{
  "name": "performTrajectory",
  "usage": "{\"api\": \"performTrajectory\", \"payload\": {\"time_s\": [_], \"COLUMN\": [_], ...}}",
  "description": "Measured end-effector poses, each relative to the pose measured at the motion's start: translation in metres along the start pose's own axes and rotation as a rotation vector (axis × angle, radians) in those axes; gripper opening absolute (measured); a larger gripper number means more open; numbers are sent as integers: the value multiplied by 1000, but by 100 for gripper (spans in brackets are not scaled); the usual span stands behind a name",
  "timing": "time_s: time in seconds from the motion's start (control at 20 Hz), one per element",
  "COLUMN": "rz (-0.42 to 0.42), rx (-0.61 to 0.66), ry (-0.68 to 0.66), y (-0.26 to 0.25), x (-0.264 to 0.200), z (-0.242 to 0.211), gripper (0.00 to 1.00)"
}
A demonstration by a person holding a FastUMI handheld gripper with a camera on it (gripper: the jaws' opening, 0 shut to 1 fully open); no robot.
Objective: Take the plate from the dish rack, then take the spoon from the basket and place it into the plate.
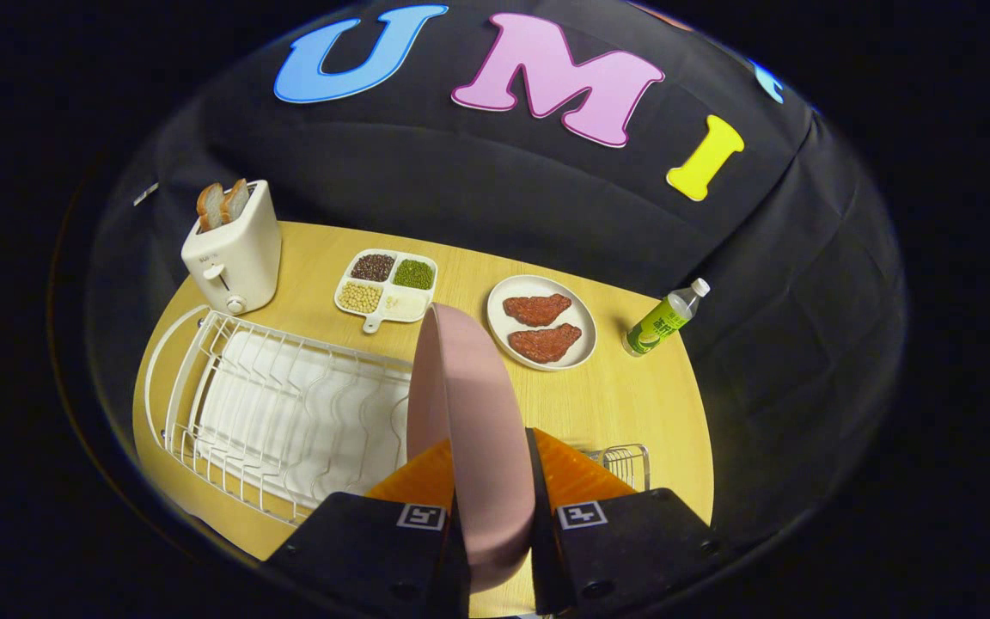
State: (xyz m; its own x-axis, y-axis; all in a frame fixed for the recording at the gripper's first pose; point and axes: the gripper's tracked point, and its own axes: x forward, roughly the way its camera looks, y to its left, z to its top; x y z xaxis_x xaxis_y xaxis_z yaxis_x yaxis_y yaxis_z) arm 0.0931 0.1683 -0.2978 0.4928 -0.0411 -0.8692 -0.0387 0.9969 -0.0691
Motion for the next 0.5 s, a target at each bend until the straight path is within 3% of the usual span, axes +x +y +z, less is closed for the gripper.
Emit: {"api": "performTrajectory", "payload": {"time_s": [0.25,0.5], "rz": [102,247], "rx": [82,186], "ry": [-32,7], "y": [-11,-10], "x": [-40,-79], "z": [-8,-48], "gripper": [32,32]}}
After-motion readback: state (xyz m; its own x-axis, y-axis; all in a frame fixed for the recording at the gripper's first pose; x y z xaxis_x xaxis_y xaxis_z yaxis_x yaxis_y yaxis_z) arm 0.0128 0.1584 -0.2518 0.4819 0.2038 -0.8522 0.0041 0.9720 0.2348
